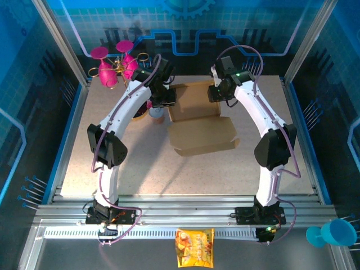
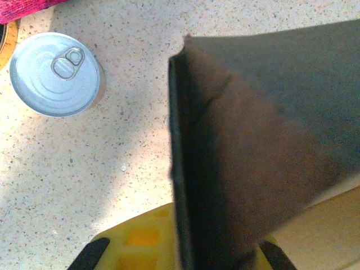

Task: Fold the paper box

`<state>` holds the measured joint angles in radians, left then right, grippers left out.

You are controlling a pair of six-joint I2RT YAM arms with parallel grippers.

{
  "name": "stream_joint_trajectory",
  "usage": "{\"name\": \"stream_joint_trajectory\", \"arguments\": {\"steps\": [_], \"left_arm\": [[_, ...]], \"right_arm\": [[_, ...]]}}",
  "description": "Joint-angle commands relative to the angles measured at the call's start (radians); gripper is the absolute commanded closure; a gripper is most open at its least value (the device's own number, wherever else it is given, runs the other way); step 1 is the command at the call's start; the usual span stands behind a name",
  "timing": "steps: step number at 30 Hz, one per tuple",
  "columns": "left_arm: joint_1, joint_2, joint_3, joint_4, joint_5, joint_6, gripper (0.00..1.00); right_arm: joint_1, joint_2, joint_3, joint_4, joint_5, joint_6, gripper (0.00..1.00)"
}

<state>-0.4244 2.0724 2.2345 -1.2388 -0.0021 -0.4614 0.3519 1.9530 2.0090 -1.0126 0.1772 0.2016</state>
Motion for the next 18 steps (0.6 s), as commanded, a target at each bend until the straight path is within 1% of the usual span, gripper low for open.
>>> {"name": "stream_joint_trajectory", "arguments": {"steps": [1, 2, 5, 10, 15, 18], "left_arm": [[0.004, 0.018, 0.038, -0.024, 0.029, 0.020, 1.00], [0.004, 0.018, 0.040, -0.024, 0.028, 0.020, 1.00], [0.004, 0.018, 0.042, -0.024, 0.031, 0.020, 1.00], [0.005, 0.018, 0.040, -0.027, 0.039, 0.020, 1.00], [0.004, 0.017, 0.040, -0.034, 0.032, 0.020, 1.00], [0.004, 0.019, 0.040, -0.043, 0.019, 0.020, 1.00]], "right_arm": [[0.011, -0.042, -0.023, 0.023, 0.060, 0.005, 0.67], [0.011, -0.039, -0.026, 0.024, 0.067, 0.011, 0.70], [0.015, -0.040, -0.040, 0.044, 0.084, 0.023, 0.72], [0.028, -0.008, -0.010, 0.037, 0.135, 0.052, 0.82], [0.057, 0.044, 0.073, -0.073, 0.286, 0.099, 0.93], [0.074, 0.068, 0.109, -0.137, 0.369, 0.117, 0.95]]}}
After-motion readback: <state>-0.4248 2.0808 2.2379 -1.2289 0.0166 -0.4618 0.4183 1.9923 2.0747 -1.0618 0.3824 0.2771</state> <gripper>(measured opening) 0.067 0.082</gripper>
